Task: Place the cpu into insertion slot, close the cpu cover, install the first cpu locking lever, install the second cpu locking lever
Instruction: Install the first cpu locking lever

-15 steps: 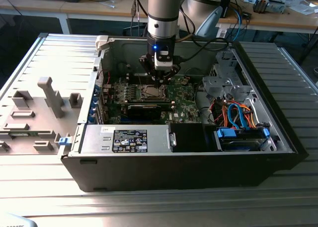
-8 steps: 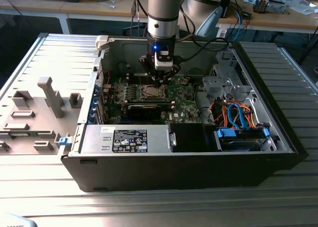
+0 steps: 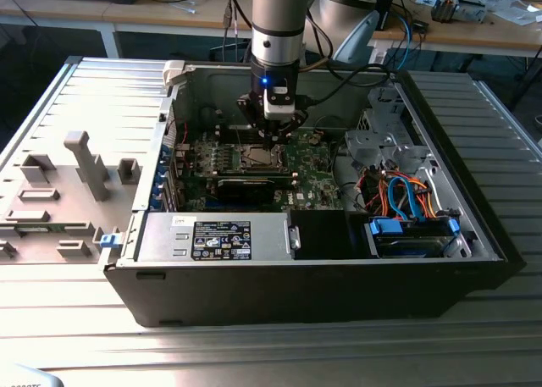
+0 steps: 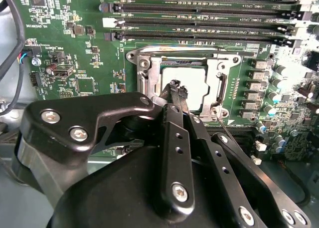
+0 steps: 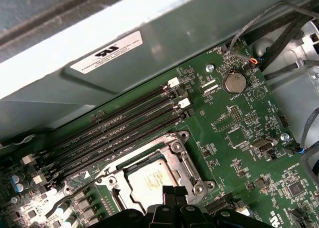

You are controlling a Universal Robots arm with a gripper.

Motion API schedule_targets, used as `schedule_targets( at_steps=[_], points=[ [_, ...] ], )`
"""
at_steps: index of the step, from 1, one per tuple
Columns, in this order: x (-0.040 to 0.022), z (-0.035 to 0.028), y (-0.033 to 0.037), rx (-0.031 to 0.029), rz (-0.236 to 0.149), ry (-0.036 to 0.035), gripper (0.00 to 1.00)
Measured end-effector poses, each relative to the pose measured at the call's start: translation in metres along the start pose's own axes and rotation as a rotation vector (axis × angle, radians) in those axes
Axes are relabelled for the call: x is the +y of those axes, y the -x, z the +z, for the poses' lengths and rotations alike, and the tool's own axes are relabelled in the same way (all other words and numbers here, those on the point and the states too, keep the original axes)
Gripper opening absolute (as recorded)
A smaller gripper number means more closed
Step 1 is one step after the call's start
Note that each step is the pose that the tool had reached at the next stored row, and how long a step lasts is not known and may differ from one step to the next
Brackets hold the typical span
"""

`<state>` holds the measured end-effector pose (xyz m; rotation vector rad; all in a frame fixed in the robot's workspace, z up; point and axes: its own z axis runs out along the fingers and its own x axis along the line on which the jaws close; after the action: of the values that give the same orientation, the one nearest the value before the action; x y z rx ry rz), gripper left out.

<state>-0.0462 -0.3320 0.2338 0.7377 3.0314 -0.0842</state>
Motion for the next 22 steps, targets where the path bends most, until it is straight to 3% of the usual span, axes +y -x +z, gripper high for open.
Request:
schedule_targets(
  at_steps=[22],
  points=[
    [0.0, 0.0002, 0.0, -0.0008, -0.017, 0.0006, 0.11]
  ],
)
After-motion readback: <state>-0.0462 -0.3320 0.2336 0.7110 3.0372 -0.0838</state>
